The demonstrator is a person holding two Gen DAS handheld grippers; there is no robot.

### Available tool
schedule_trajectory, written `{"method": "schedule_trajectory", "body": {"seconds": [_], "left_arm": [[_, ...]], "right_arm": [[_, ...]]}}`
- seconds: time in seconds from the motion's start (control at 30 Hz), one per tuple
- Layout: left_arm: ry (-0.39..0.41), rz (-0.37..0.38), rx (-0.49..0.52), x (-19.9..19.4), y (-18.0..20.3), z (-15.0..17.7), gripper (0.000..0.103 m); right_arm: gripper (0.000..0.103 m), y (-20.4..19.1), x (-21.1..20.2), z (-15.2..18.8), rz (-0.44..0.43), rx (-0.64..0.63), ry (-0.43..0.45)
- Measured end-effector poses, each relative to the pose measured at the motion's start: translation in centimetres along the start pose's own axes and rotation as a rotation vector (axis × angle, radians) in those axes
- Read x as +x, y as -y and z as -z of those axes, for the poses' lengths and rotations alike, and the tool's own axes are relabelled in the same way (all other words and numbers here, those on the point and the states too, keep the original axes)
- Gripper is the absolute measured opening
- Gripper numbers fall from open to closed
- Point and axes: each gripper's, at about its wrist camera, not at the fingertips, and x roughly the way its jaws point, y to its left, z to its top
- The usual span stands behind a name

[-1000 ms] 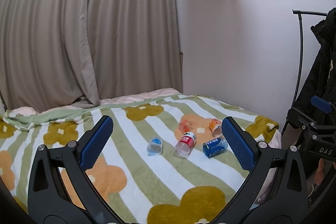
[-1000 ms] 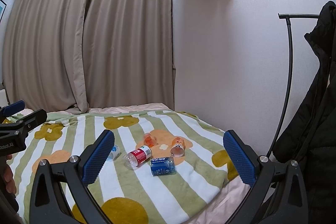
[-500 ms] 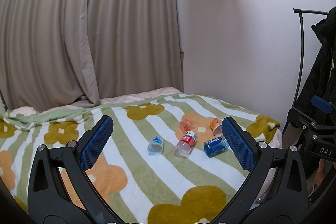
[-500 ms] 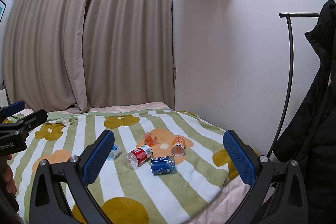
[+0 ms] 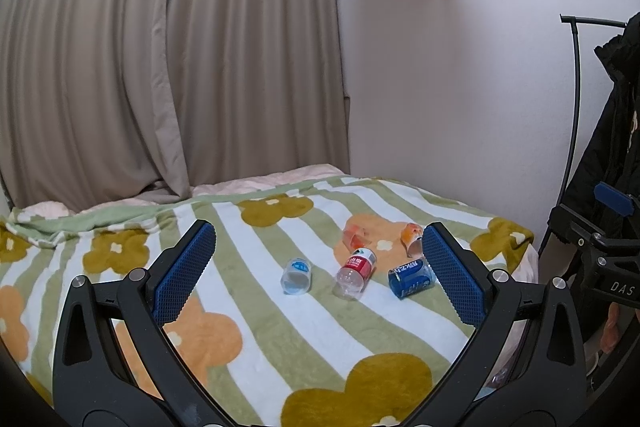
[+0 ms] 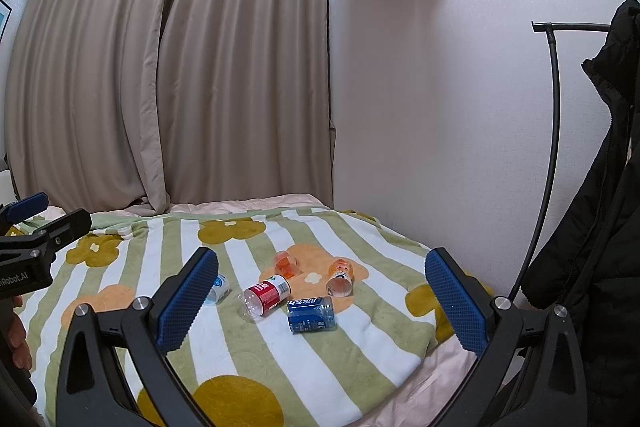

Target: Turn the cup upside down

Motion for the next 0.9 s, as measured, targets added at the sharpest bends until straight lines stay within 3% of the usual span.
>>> {"method": "schedule_trajectory", "body": {"seconds": [0.73,0.9], "left_arm": [[-0.008,0.01,0.003,0.5,0.6,-0.5,0.103],[-0.022,0.057,0.045,2.0,1.2,-1.2,0.103]], "right_arm": [[0.103,-0.1,0.0,0.0,-0.001,0.002,-0.003],[0.103,-0.1,0.0,0.1,0.0,0.004,-0.007]]}}
